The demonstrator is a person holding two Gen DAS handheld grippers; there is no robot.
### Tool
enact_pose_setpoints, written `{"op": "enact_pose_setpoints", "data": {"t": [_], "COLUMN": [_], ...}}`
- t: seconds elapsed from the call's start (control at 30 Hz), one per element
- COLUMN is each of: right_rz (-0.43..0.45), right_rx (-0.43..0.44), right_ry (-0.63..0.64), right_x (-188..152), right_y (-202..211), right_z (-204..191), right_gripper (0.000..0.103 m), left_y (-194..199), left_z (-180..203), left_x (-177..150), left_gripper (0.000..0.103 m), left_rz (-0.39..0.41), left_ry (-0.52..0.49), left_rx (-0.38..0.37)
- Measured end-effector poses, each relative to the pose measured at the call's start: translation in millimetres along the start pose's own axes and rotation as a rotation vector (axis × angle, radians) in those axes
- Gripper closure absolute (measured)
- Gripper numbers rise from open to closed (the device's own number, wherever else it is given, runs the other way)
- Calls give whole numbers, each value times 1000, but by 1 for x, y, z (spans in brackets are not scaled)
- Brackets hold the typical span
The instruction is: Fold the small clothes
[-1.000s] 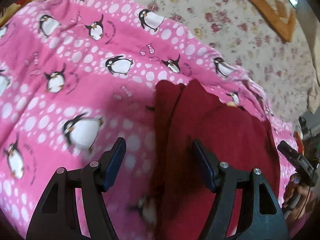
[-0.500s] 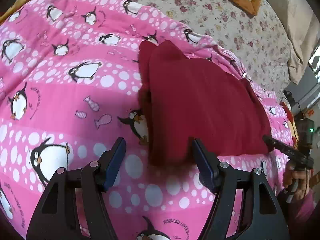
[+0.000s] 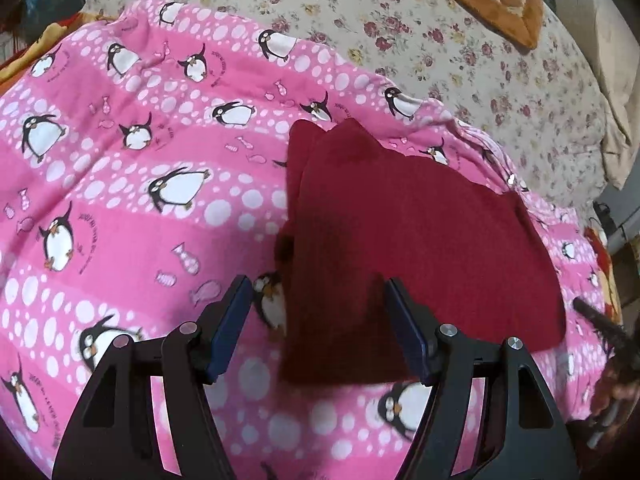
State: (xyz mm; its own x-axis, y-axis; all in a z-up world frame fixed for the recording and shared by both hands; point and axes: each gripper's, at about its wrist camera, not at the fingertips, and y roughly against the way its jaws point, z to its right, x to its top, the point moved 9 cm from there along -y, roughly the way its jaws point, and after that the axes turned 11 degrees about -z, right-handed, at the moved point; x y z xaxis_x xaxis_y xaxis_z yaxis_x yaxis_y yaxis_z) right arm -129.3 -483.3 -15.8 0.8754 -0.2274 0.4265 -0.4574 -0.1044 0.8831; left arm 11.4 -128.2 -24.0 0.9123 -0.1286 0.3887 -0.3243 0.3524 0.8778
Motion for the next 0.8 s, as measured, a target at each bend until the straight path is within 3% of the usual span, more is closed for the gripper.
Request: {"op": "enact_pose_setpoints", "data": {"t": [0.03,0.1,0.27,0.33,0.5,0.7,0.8], "right_rz": [24,39,-23,-62,-62,-13,-5], "right_rx": [-12,2,-28,-20,-173,-226,-105], "right_ry": [1,-2,61,24,-53,-92,-8], "right_x": [8,23,61,77,106,108,109], "right_y": [3,-1,-52,-77,-118,-94,-83], "right_z": [-3,-12,-38,-35,7,-8,-56], "right_gripper": [65,52,52,52,59,59,58], "left_y": [-3,-13,-24,-26,-30,-30,-29], "left_z": [0,-1,-2,-2,-1,-2,-2], "left_x": [0,-2,-2,-2,0,0,-1], "left_gripper": [34,34,34,34,34,34,34], "left_rz": [-1,-7,-3,-4,-10,-17,-20], "left_ry": [-4,-18,-48,-56,-70,-62,-58], "left_rx": [14,45,63,62,47,35,29]}}
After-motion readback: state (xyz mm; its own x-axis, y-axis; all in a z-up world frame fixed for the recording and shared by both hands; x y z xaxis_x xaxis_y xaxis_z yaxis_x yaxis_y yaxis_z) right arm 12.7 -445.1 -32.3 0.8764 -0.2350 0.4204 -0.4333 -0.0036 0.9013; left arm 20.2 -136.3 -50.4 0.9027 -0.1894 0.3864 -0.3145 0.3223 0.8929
